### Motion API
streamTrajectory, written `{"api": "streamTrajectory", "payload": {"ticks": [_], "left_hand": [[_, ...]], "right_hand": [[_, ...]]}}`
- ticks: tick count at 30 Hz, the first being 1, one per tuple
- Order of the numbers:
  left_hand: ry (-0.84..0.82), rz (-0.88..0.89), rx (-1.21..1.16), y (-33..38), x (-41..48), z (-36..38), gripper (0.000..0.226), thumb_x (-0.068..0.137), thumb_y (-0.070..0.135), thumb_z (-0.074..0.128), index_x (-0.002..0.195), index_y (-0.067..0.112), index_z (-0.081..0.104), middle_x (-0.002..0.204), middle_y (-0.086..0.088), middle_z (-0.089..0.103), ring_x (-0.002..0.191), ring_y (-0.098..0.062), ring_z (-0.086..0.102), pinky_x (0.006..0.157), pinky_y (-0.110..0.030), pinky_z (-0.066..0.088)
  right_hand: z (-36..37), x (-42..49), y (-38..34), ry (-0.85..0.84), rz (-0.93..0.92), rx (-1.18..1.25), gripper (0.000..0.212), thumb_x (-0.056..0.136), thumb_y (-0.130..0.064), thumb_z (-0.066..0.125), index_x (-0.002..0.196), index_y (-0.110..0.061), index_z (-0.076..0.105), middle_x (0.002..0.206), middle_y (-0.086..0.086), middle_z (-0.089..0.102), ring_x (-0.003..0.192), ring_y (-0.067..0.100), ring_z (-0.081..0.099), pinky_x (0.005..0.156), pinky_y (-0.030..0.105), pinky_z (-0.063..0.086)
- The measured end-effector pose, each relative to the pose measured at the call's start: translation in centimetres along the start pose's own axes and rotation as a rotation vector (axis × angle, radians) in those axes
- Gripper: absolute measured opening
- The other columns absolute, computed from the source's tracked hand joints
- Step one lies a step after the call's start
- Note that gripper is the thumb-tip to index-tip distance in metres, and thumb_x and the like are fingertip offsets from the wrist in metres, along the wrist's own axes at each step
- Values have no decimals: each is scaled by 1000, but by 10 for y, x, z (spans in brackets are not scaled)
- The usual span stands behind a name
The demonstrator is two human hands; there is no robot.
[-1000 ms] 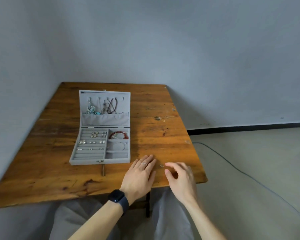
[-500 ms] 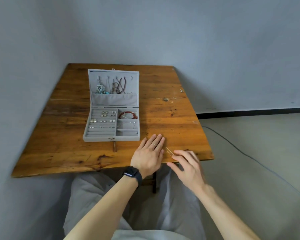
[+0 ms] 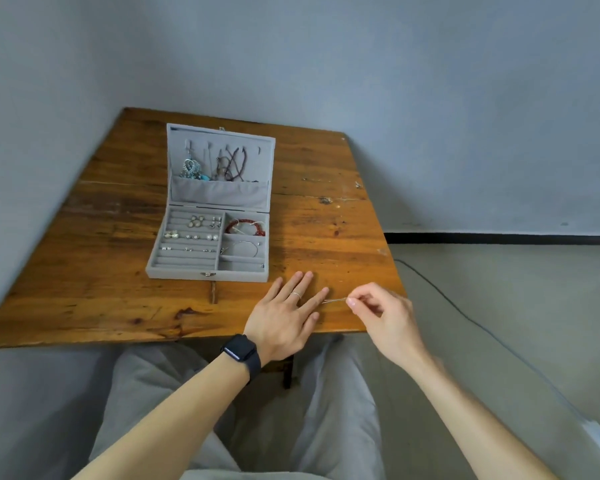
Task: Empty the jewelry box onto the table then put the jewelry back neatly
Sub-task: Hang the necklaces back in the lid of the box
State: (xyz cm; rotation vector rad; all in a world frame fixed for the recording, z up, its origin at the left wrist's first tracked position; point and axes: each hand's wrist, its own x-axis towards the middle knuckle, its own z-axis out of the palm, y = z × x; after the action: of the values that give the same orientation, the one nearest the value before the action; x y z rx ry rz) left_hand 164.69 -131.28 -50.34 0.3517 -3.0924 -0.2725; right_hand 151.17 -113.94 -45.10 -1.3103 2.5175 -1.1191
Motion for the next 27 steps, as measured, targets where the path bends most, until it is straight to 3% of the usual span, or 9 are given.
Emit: {"api": "streamTrajectory", "payload": {"ticks": [6,12,21,27], "left_hand": [[6,-25,-66,2,29,-22,61,105,47,26,160,25,14,166,-3,18,154,-21,9,124,-42,7],[-35,-100,-115,-8,106,-44,60,104,43,32,159,24,19,166,-4,17,154,-23,7,125,-47,8],[-54,-255,-129,-53,202,-44,60,105,44,26,160,26,10,168,-1,3,155,-21,-2,125,-49,2],[-2,-310,-122,-77,227,-26,65,103,56,13,160,29,-1,167,7,-7,153,-13,-11,124,-47,-6]], "right_hand": [[-33,49,-5,-26,121,52,7,89,-25,71,83,-27,68,78,-17,71,79,0,67,75,19,52],[-48,103,9,7,179,-9,7,90,-32,68,84,-33,65,79,-15,70,79,2,67,76,23,55],[-28,200,29,10,229,18,7,92,-31,66,86,-33,64,80,-15,70,72,0,66,66,13,46],[-5,250,41,16,278,50,8,93,-31,65,86,-36,64,87,-18,68,78,3,68,73,20,52]]}}
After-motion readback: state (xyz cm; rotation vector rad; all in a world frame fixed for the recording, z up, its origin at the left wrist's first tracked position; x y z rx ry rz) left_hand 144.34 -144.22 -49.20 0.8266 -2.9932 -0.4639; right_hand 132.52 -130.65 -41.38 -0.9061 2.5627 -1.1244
